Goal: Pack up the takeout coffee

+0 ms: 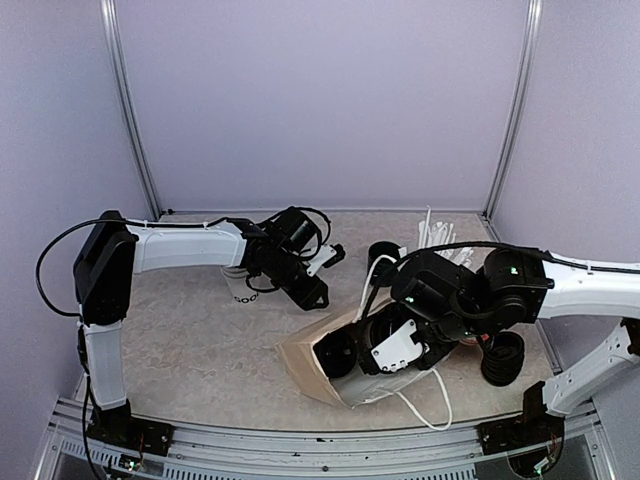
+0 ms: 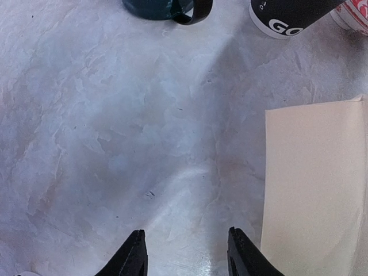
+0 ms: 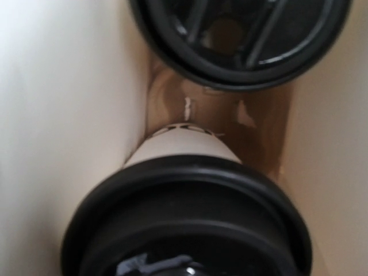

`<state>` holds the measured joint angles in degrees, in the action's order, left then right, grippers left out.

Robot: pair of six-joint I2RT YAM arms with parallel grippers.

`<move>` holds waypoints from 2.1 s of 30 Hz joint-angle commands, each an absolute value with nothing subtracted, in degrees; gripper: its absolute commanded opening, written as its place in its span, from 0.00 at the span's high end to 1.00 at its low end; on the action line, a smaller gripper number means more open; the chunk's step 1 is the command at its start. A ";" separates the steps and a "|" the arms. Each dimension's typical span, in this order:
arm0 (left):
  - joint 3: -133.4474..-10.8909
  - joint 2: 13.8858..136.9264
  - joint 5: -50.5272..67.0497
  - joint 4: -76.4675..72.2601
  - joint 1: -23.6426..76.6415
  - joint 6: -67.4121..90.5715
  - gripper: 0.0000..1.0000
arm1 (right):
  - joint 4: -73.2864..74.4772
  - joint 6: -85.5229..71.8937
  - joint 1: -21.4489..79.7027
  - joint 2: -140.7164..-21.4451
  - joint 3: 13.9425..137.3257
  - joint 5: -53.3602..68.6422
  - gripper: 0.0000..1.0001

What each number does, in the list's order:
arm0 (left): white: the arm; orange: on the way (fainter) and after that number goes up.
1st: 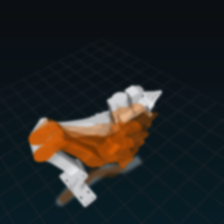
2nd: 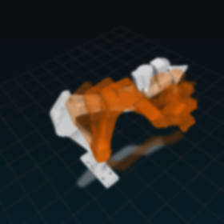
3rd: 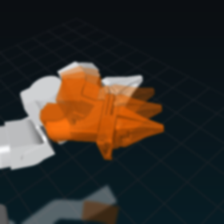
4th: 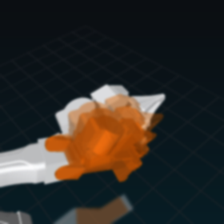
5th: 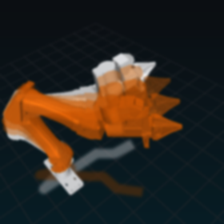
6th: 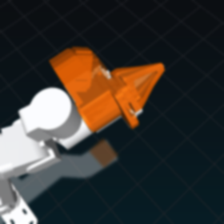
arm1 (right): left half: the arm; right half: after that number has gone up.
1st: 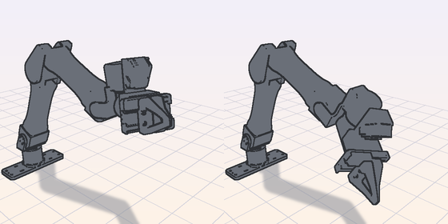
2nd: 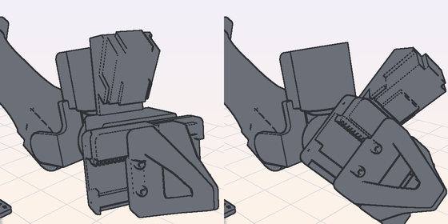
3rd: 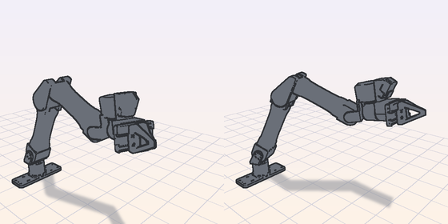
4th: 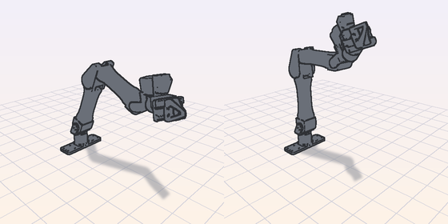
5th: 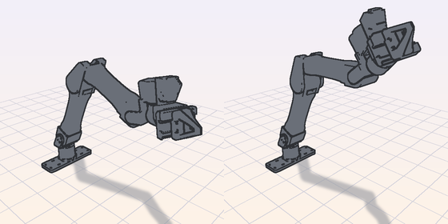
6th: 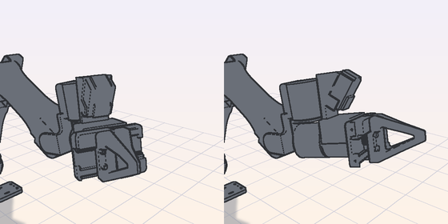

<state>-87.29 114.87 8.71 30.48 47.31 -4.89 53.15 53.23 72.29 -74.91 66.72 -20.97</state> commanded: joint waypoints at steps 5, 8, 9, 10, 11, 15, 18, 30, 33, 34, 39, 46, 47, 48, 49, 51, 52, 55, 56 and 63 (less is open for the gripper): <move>-88.97 116.66 10.60 30.24 47.72 -7.22 0.52 | 55.21 53.63 72.07 -74.07 66.14 -21.75 0.68; -89.25 116.72 11.31 30.20 47.72 -7.83 0.52 | 52.12 53.61 72.07 -73.55 64.76 -24.56 0.69; -89.19 116.72 11.78 29.96 47.80 -7.97 0.52 | 51.36 53.61 72.07 -73.41 64.70 -25.14 0.69; -89.13 116.65 12.23 29.84 47.88 -8.11 0.53 | 50.53 53.55 72.07 -73.35 64.49 -25.59 0.69; -89.21 116.63 12.62 29.68 48.02 -8.23 0.52 | 49.43 53.57 72.00 -73.31 64.32 -26.20 0.69; -89.29 117.08 14.04 29.49 48.83 -8.80 0.52 | 46.85 53.96 71.46 -73.38 64.11 -26.87 0.69; -89.15 117.50 14.55 29.33 49.29 -9.27 0.52 | 46.01 53.73 70.82 -73.71 64.43 -26.63 0.69; -88.86 117.95 15.29 28.75 49.10 -9.67 0.52 | 46.46 52.73 68.73 -75.48 63.90 -24.24 0.69; -88.84 117.95 15.29 28.66 49.04 -9.67 0.52 | 46.56 52.89 67.69 -75.92 63.86 -23.48 0.70; -88.80 117.95 15.34 28.70 48.92 -9.67 0.52 | 46.49 52.95 67.33 -76.01 63.75 -23.26 0.70; -88.84 117.86 15.66 28.58 48.95 -9.62 0.52 | 45.92 53.21 66.63 -76.40 63.07 -22.72 0.70; -88.21 117.79 15.94 28.56 49.04 -9.67 0.52 | 44.89 53.49 65.89 -77.58 62.31 -22.28 0.70; -88.02 117.63 16.03 28.42 49.04 -9.67 0.52 | 44.82 53.64 65.79 -77.72 62.30 -22.26 0.70; -87.87 117.47 16.08 28.39 49.00 -9.67 0.52 | 44.85 53.76 65.75 -77.90 62.38 -22.28 0.70; -87.81 117.43 16.06 28.35 49.04 -9.68 0.52 | 44.87 53.79 65.67 -78.06 62.42 -22.24 0.70; -87.80 117.42 16.23 28.47 49.05 -9.75 0.52 | 44.76 53.79 65.57 -78.41 62.45 -22.41 0.70; -87.85 117.42 16.37 28.46 49.12 -9.80 0.52 | 44.72 53.75 65.57 -78.67 62.46 -22.41 0.70; -87.72 117.34 16.78 28.56 49.17 -9.93 0.52 | 44.82 53.70 65.50 -79.28 62.49 -22.41 0.70; -87.74 117.33 16.89 28.66 49.28 -9.98 0.52 | 44.75 53.70 65.48 -79.55 62.49 -22.41 0.70; -86.89 116.81 17.23 28.73 49.31 -10.13 0.52 | 45.71 53.67 65.39 -81.14 63.25 -20.99 0.69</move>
<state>-87.59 117.08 15.44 29.74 49.06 -9.34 43.94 54.22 66.15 -79.24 63.11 -22.59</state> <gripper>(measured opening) 0.480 0.696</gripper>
